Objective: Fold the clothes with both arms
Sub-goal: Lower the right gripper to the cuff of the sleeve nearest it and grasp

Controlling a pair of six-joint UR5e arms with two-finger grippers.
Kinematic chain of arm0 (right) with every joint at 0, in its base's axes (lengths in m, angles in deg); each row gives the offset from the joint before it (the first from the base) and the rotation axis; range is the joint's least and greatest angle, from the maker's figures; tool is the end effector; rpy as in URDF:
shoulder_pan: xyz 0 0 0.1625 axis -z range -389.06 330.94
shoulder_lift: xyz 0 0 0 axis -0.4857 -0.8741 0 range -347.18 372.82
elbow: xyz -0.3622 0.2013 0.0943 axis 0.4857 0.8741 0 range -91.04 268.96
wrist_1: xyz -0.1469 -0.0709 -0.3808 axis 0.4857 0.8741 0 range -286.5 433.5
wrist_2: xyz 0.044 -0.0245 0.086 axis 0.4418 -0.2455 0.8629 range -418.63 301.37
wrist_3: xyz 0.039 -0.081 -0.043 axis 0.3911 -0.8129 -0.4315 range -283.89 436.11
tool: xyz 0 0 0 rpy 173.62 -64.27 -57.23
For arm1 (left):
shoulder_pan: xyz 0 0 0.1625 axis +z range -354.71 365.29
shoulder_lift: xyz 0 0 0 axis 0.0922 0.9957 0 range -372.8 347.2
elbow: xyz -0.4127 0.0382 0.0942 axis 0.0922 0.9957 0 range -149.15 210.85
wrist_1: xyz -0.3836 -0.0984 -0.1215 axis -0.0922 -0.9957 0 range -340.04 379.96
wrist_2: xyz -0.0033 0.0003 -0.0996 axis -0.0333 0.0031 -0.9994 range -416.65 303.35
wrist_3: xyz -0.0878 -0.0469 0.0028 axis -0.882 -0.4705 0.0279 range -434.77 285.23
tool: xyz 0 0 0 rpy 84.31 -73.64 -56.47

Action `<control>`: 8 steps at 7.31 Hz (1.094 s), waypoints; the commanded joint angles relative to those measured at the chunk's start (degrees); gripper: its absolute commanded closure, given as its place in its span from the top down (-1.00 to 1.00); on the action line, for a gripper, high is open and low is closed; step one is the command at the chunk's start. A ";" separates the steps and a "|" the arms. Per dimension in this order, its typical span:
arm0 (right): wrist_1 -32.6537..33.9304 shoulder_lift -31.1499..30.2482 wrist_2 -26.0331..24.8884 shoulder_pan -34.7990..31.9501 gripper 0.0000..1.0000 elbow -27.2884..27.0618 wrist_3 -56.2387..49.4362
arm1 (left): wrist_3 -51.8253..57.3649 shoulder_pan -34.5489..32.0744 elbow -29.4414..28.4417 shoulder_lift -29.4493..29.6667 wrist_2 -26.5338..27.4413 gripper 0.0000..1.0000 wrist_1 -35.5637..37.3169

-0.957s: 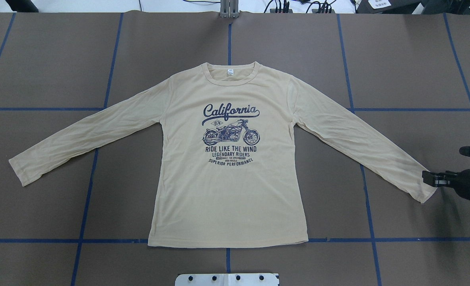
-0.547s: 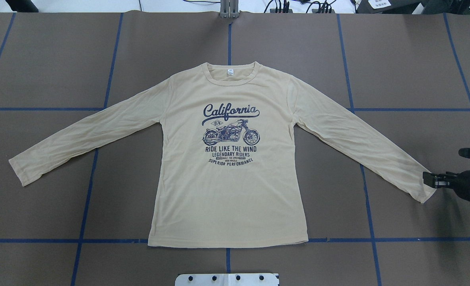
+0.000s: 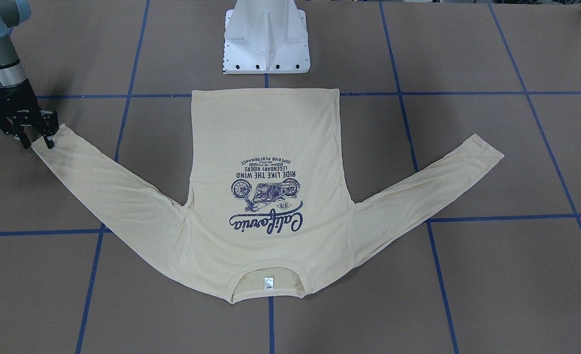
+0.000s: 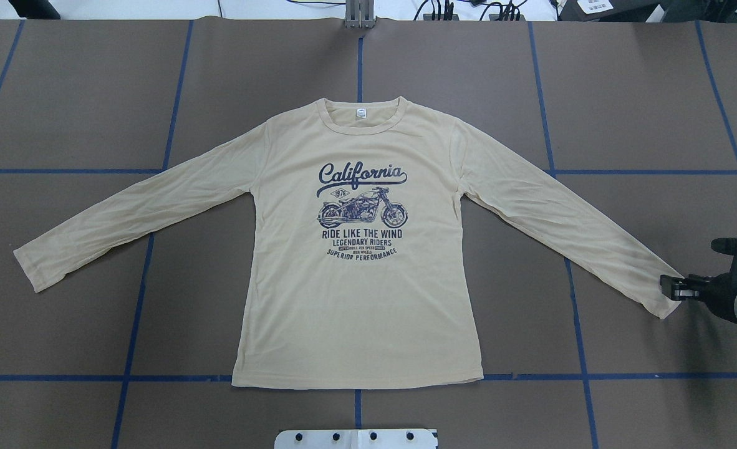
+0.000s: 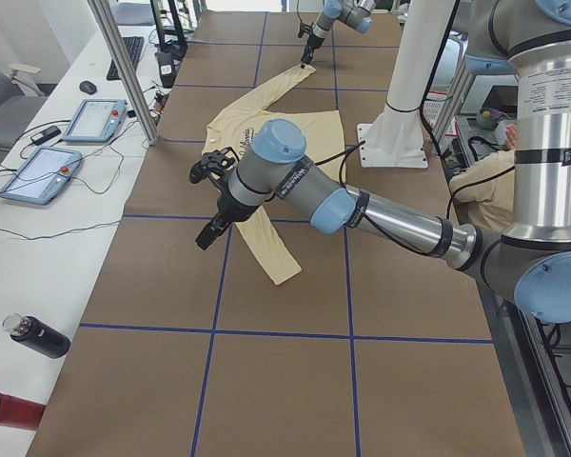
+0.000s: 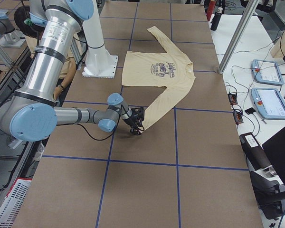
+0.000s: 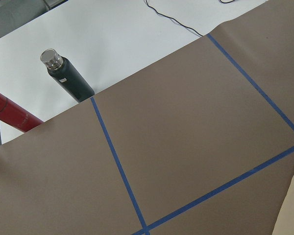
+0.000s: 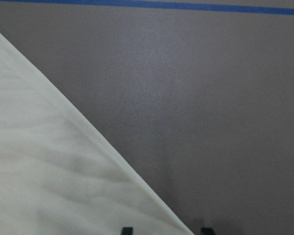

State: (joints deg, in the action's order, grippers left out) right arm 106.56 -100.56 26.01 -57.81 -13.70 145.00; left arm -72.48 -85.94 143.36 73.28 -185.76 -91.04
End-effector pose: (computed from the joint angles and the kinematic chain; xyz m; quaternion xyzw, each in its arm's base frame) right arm -0.2447 -0.2969 0.6222 0.2043 -0.3374 0.0796 0.9155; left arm -0.0806 -0.4671 0.4575 0.3286 0.3050 0.1216 0.8855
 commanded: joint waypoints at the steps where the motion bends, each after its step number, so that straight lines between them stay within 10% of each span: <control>1: -0.01 -0.08 0.00 0.09 -0.21 0.00 -0.16 | 0.00 0.00 -0.01 -0.04 0.00 1.00 0.00; 4: -0.01 -0.43 0.08 0.01 -1.00 0.01 -0.25 | 0.00 0.00 -0.01 -0.04 0.00 1.00 0.00; 8: 0.08 -1.05 2.10 -0.96 -0.96 -3.94 -0.51 | 0.00 0.00 -0.01 -0.04 0.00 1.00 0.00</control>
State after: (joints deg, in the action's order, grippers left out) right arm 106.61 -101.28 26.97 -58.33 -16.05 144.56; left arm -72.48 -85.94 143.35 73.27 -185.76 -91.05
